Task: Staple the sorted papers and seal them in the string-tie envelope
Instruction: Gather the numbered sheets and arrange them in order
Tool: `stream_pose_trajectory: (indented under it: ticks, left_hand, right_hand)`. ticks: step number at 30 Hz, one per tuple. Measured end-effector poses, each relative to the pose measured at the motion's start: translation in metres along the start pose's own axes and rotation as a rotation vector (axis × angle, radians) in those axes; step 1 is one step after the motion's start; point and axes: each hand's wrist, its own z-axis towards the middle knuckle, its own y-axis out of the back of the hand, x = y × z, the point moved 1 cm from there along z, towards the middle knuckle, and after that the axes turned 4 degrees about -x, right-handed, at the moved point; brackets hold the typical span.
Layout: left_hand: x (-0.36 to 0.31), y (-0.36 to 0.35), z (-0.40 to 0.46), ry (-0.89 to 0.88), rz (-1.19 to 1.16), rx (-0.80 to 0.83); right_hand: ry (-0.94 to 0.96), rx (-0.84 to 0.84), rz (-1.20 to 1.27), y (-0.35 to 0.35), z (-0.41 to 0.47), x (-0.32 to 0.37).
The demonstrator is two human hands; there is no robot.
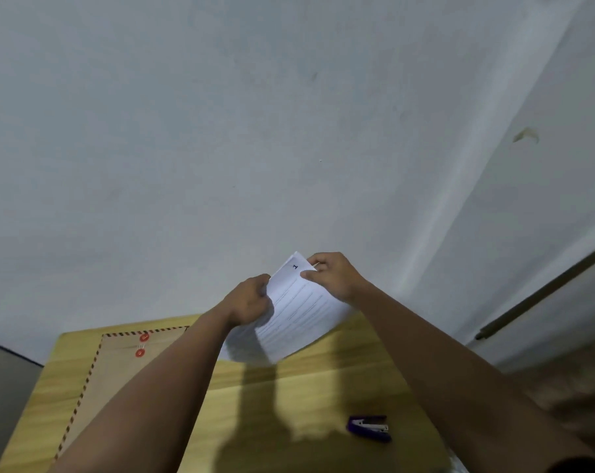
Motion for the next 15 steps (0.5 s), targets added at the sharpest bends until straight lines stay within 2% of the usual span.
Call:
stream_pose_trajectory:
  ticks: [8, 12, 15]
  left_hand:
    - [0.001, -0.005, -0.002, -0.071, -0.01, -0.141]
    - [0.009, -0.007, -0.005, -0.037, -0.074, -0.395]
    - [0.012, -0.011, -0.005, 0.108, -0.291, -0.531]
  right_hand:
    - [-0.094, -0.008, 0.023, 0.009, -0.004, -0.015]
    - [-0.165, -0.01, 0.053, 0.027, -0.009, -0.026]
    - [-0.244, -0.05, 0.31, 0.034, -0.018, -0.041]
